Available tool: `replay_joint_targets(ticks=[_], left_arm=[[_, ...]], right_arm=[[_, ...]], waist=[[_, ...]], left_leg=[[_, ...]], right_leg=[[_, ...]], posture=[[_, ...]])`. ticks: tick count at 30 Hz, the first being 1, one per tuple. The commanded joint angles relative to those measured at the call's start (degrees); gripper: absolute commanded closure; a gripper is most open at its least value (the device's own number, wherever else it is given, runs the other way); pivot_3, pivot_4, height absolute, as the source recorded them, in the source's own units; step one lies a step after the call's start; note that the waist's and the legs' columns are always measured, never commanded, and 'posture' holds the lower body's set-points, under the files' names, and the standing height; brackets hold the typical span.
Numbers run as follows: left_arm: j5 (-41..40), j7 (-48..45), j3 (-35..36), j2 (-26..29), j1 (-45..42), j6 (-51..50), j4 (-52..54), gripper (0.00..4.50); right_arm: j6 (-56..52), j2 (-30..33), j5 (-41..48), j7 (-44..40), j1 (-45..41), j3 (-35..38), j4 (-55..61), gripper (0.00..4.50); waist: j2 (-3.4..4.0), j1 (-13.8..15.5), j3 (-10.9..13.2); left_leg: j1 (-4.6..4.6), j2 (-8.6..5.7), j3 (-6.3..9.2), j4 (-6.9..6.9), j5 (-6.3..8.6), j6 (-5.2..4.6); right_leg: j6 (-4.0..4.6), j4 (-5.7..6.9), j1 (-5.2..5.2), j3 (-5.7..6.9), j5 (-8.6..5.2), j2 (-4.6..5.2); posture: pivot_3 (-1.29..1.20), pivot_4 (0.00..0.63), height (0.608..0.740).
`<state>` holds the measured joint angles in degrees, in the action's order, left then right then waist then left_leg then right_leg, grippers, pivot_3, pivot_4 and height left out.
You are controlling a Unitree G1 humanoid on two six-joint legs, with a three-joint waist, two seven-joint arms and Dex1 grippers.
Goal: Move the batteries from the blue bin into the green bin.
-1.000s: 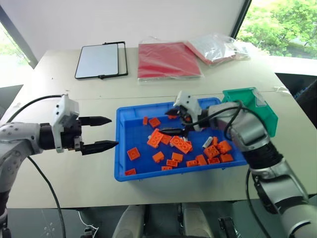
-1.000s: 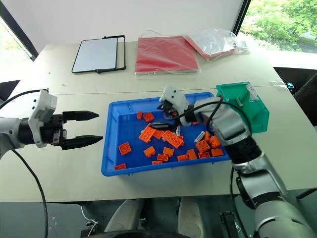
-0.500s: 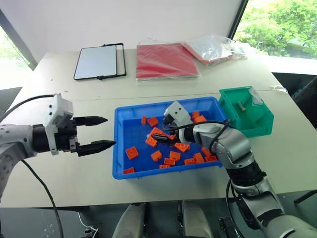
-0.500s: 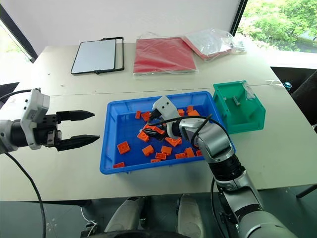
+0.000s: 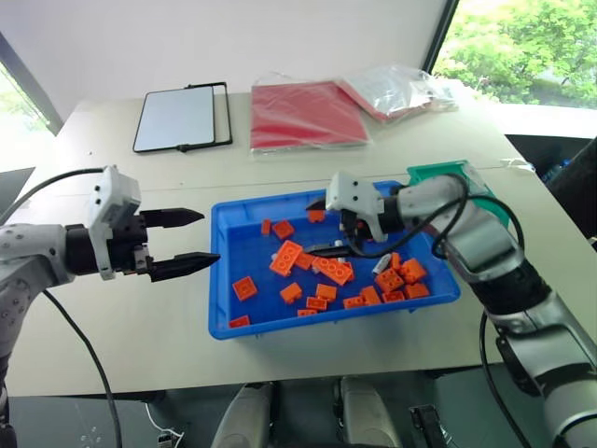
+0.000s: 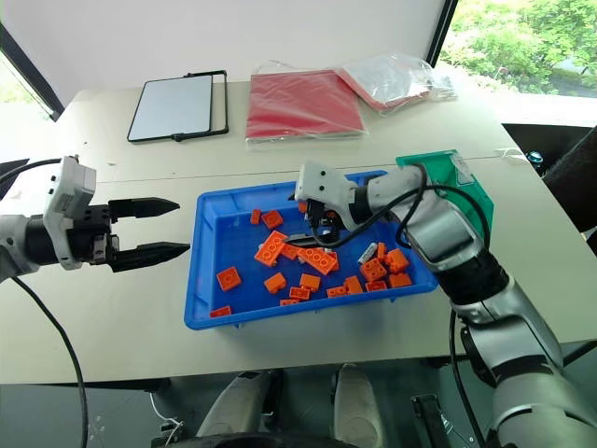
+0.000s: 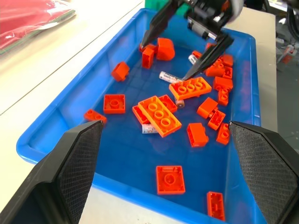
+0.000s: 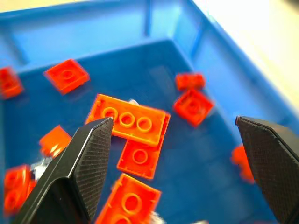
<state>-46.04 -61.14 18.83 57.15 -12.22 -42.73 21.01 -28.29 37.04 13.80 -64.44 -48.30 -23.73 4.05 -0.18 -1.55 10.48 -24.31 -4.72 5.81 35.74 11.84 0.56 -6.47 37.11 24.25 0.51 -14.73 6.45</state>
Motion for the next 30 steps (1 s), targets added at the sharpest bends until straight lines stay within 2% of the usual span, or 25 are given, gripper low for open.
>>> replay_joint_targets(ticks=[1,6,12,20,25,29,30], left_arm=[[0.12,0.04,0.61,0.04,-0.62,1.21,0.74,0.00],[-0.47,0.42,1.96,0.35,1.42,0.81,3.19,0.00],[-1.56,1.38,6.40,0.84,5.32,-0.14,5.76,0.00],[-3.96,4.27,9.67,0.10,8.26,-1.85,8.66,0.00],[-4.69,5.17,9.50,0.27,8.25,-2.03,8.79,0.00],[-4.54,5.32,8.41,0.47,7.13,-1.71,7.78,0.00],[-4.38,5.25,8.10,0.47,6.91,-1.57,7.51,0.00]], right_arm=[[15.85,-2.61,-3.65,-13.05,-4.84,-5.46,-9.13,0.20],[35.68,-9.50,-10.92,-21.88,-11.42,-10.95,-26.88,0.20],[50.09,-17.69,-16.80,-21.61,-17.40,-11.12,-44.86,0.20],[59.18,-23.44,-21.87,-19.01,-21.07,-10.37,-58.10,0.20],[60.48,-26.40,-24.24,-15.14,-23.36,-8.96,-64.68,0.20],[60.51,-26.67,-23.77,-17.18,-23.83,-7.33,-66.80,0.20],[60.12,-26.67,-23.06,-18.68,-23.80,-6.59,-66.82,0.73]], waist=[[-0.01,-0.39,0.00],[-0.04,-1.03,0.03],[-0.03,-1.01,0.03],[-0.04,-0.99,0.03],[-0.04,-1.01,0.03],[-0.04,-0.94,0.03],[-0.04,-0.97,0.03]], left_leg=[[0.00,0.03,0.00,-0.01,0.00,0.00],[0.00,0.05,-0.02,-0.02,-0.01,0.03],[0.00,0.07,0.00,-0.12,-0.07,0.18],[0.02,0.07,0.04,-0.18,-0.15,0.34],[0.16,0.20,0.04,-0.46,-0.27,0.53],[0.24,0.42,0.06,-0.61,-0.32,0.65],[0.25,0.44,0.08,-0.62,-0.34,0.68]], right_leg=[[0.00,0.00,0.00,0.00,0.00,-0.03],[0.02,0.02,0.03,-0.03,0.01,-0.05],[0.07,0.09,0.16,-0.11,0.04,-0.12],[0.11,0.10,0.17,-0.16,0.06,-0.16],[0.23,0.10,0.21,-0.25,0.12,-0.34],[0.35,0.09,0.21,-0.31,0.15,-0.60],[0.37,0.09,0.21,-0.31,0.14,-0.62]], posture=[[0.00,0.150,0.731],[0.00,0.150,0.731],[0.00,0.150,0.731],[0.00,0.150,0.731],[0.00,0.150,0.731],[0.00,0.150,0.731],[0.00,0.150,0.731]])
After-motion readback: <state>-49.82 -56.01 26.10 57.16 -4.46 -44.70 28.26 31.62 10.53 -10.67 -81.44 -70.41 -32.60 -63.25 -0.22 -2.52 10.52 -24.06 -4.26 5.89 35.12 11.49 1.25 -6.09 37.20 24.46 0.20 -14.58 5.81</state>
